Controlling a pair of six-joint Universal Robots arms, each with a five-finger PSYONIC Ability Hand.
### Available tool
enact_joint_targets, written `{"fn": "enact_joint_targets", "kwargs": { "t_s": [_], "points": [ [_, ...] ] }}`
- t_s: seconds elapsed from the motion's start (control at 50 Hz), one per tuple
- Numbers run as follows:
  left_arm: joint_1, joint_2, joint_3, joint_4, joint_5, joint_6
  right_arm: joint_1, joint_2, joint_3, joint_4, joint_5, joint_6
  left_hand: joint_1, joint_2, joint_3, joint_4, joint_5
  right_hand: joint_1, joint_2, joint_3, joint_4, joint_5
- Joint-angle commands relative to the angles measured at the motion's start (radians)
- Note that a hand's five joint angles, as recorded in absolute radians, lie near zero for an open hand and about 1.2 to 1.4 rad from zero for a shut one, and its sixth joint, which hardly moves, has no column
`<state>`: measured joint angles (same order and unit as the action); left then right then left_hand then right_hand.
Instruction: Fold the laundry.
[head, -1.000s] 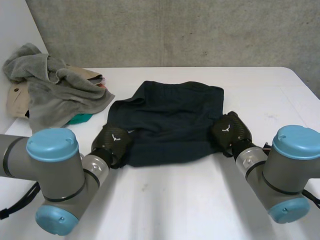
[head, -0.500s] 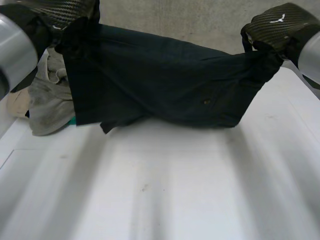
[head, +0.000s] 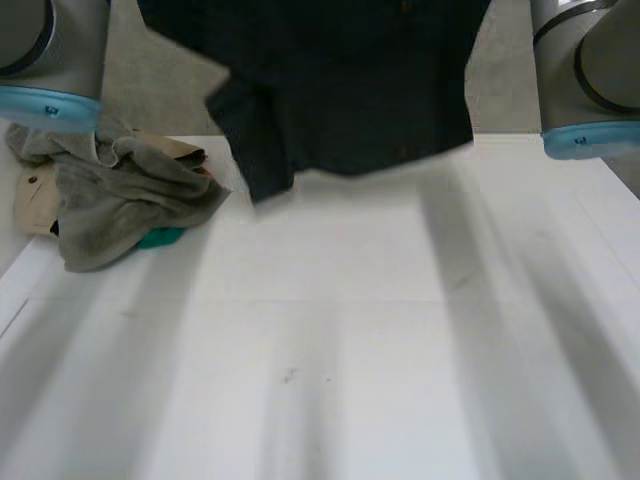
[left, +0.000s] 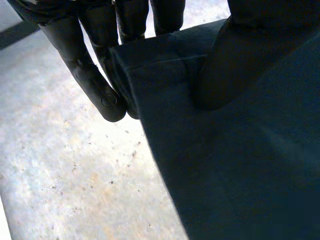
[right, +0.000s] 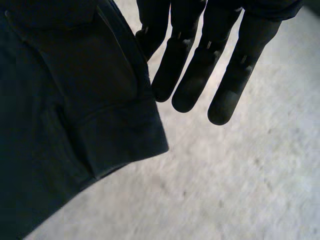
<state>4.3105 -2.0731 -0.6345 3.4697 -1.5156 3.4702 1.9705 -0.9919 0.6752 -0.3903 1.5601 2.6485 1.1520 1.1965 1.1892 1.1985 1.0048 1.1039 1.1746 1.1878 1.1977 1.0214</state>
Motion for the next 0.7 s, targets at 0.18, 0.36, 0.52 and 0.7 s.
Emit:
{"fn": "enact_joint_targets", "kwargs": {
  "t_s": [0.18,0.36,0.52,0.7],
  "points": [
    [-0.014,0.022,-0.506,-0.081,-0.003,-0.011,-0.024,0.058,0.304,0.114,-0.060,-0.013,0.244,0.200,0.207,0.198,0.217,0.292,0.222,0.208,0.199,0.200],
    [-0.072,-0.015,-0.769,-0.110,0.011,-0.010,-0.022,0.070,0.596,0.131,-0.061,-0.097,0.244,0.200,0.207,0.198,0.217,0.292,0.222,0.208,0.199,0.200],
    [-0.112,0.224,-0.994,-0.331,0.037,0.026,-0.041,-0.144,0.845,0.327,-0.071,-0.264,0.244,0.200,0.207,0.198,0.217,0.292,0.222,0.208,0.199,0.200],
    [-0.162,0.527,-1.217,-0.771,0.087,0.196,-0.090,-0.485,1.087,0.753,-0.091,-0.464,0.244,0.200,0.207,0.198,0.217,0.292,0.222,0.208,0.199,0.200]
  ]
}}
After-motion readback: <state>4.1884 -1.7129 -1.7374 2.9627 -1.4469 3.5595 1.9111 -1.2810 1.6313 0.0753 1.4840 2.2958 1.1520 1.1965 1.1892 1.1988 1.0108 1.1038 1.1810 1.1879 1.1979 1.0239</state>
